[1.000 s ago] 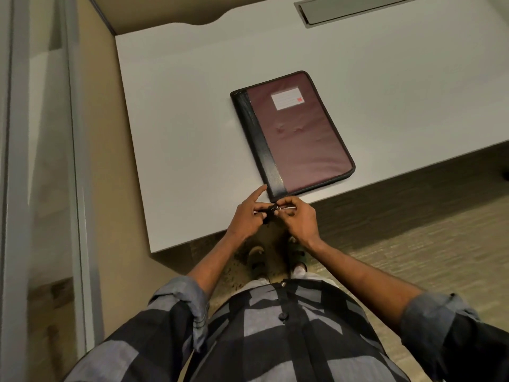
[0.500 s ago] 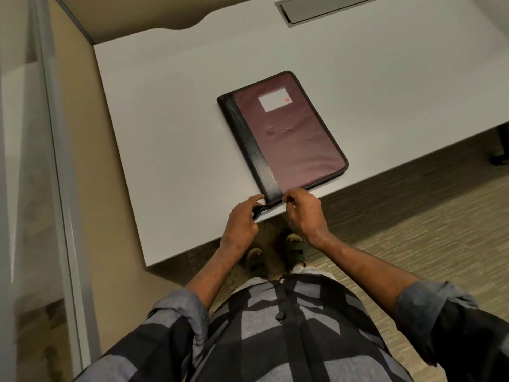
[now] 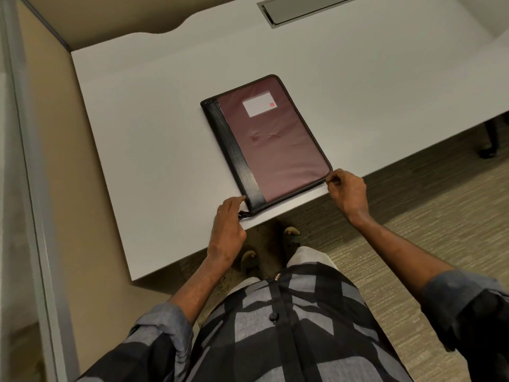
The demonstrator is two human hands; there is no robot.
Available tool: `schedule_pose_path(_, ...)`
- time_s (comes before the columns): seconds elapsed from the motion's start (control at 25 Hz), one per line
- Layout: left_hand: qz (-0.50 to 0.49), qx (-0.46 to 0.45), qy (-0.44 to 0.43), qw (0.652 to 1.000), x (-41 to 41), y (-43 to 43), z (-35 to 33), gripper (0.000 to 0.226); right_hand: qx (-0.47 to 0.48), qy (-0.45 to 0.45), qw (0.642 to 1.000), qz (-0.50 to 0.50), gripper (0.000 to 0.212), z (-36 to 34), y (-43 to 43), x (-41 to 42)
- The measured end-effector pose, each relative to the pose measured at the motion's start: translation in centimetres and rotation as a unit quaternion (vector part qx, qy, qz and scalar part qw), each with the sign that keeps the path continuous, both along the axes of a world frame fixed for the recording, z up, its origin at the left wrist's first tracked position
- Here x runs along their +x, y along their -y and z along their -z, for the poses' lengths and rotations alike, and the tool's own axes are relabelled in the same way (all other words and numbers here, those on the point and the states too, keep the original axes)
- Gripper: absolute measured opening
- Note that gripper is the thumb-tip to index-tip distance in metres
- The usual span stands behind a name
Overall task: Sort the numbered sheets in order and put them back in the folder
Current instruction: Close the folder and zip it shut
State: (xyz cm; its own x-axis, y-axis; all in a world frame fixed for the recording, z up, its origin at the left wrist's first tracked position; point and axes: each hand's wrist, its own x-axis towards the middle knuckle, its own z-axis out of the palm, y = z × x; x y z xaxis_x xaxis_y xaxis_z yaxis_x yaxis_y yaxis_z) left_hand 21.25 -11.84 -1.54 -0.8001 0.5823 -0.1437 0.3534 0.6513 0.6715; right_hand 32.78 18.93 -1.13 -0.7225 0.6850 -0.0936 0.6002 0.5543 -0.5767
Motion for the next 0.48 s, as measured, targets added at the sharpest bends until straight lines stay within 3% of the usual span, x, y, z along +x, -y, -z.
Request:
schedule_pose_path(0.16,0.045,-0.043,-0.108,0.992,-1.4,-6.7,-1.4,0.053,-0.030,-0.001,0.999,-0.014,0.013,-0.2,-0.5,0.3)
schedule_pose_path(0.32,0.074,-0.207,-0.141,0.965,-5.4,-14.4,0.5,0.083,-0.050,0.045,0.994,-0.084,0.016,0.0,-2.8,0.2)
schedule_pose_path(0.48,0.068,-0.255,-0.160,0.951,-7.0,-15.0,2.5,0.100,-0.022,0.080,0.978,-0.191,0.018,-0.4,-6.1,-0.9)
